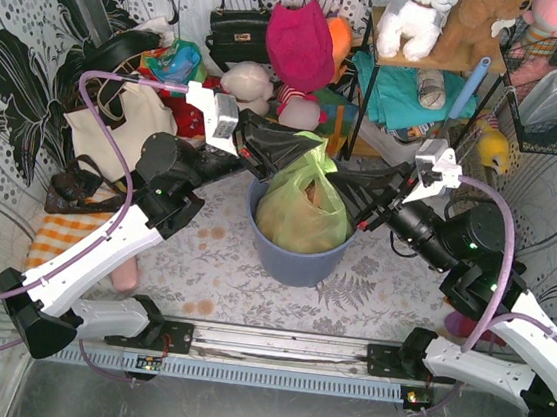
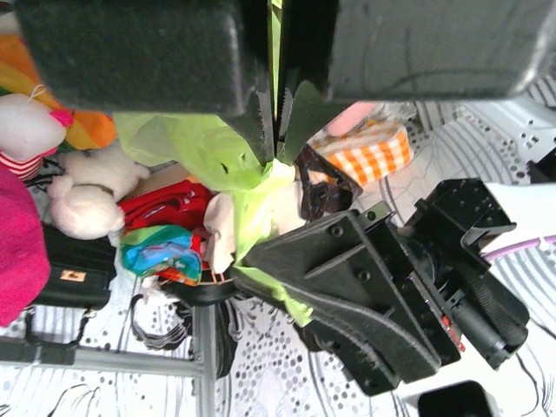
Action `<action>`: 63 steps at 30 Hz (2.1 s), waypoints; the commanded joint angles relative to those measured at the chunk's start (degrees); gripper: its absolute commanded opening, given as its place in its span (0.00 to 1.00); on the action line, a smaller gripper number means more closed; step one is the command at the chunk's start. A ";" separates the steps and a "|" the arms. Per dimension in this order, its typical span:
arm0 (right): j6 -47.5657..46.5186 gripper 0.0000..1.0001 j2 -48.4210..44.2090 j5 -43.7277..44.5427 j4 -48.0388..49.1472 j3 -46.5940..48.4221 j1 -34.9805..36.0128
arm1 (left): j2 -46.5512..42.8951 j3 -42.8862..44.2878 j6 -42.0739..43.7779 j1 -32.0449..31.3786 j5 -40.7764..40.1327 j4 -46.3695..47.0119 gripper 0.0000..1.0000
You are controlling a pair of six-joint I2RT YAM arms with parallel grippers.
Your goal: Tie the trash bag
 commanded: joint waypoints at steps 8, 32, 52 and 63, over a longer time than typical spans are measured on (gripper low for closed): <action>4.38 0.00 3.06 -8.48 -8.81 5.87 -0.21 | -0.92 0.26 1.96 0.25 -2.82 -1.04 0.00; 15.99 0.00 5.79 -6.44 -15.63 8.41 -0.25 | 0.67 1.07 1.76 0.23 -3.73 -2.83 0.00; 18.93 0.00 12.76 15.15 -17.13 9.18 8.78 | 1.17 2.08 0.94 0.25 -1.53 -3.33 0.00; 18.86 0.00 13.02 34.50 -24.03 10.72 12.20 | 0.45 2.50 0.33 0.21 1.95 -4.45 0.01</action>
